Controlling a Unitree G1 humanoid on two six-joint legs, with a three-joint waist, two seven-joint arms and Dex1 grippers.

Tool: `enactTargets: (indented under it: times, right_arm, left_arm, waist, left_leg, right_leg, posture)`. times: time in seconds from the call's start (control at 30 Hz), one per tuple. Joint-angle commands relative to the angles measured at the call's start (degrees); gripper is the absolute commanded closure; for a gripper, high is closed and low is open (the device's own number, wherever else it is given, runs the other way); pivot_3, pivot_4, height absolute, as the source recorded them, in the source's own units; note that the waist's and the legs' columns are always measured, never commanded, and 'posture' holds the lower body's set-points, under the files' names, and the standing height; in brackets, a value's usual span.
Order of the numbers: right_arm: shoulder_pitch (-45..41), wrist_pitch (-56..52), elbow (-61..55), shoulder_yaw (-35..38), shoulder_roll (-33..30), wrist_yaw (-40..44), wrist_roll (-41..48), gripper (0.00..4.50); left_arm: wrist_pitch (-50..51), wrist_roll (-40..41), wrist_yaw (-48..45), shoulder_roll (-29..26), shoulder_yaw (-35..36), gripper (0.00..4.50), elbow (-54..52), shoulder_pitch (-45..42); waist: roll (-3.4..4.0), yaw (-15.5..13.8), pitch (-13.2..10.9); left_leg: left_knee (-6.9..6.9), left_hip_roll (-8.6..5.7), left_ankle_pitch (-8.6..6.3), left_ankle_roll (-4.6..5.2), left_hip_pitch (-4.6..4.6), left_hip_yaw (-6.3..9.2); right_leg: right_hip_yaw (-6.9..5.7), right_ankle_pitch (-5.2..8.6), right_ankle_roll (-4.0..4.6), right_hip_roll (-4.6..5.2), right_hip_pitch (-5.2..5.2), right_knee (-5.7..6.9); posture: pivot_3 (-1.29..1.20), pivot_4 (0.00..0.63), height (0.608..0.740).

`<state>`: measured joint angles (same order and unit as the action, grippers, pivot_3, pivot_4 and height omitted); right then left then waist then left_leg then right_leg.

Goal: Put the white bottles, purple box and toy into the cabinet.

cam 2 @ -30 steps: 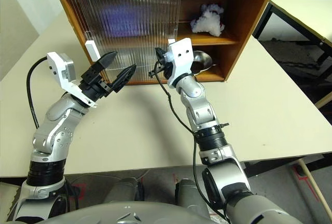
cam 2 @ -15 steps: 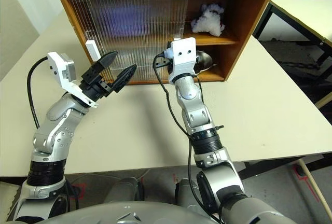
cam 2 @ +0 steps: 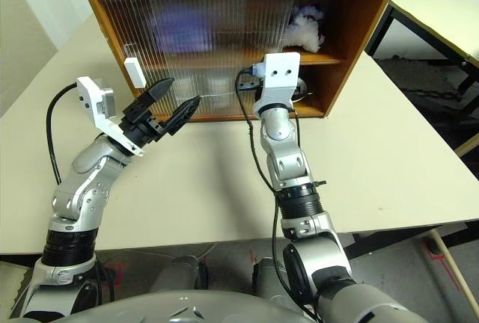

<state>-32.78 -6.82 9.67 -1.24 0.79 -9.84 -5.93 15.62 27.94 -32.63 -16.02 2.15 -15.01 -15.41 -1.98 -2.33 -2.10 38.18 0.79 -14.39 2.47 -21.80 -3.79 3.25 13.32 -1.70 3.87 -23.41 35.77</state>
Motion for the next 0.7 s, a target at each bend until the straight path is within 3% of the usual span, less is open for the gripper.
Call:
enactTargets:
  times: [0.03, 0.7]
  right_arm:
    - [-0.6, 0.0, 3.0, 3.1, -1.7, -3.5, -1.3, 4.47]
    - [-6.0, 6.5, 19.6, 7.1, -11.4, -11.7, -2.9, 4.47]
  left_arm:
    - [-0.4, -0.3, -0.5, 0.0, -0.5, 0.00, 0.4, -0.8]
    - [-0.6, -0.4, -0.7, 0.2, -0.5, 0.00, 0.4, -0.7]
  waist:
    - [0.00, 0.0, 0.0]
    - [-0.01, 0.6, 0.0]
  left_leg:
    - [0.00, 0.00, 0.00, 0.00, 0.00, 0.00]
    - [0.03, -0.02, 0.18, 0.09, 0.03, -0.04]
  right_leg:
    - [0.00, 0.00, 0.00, 0.00, 0.00, 0.00]
    - [0.03, -0.01, -0.05, 0.02, 0.06, -0.03]
  posture:
    - [0.12, 0.000, 0.740]
    - [0.12, 0.000, 0.740]
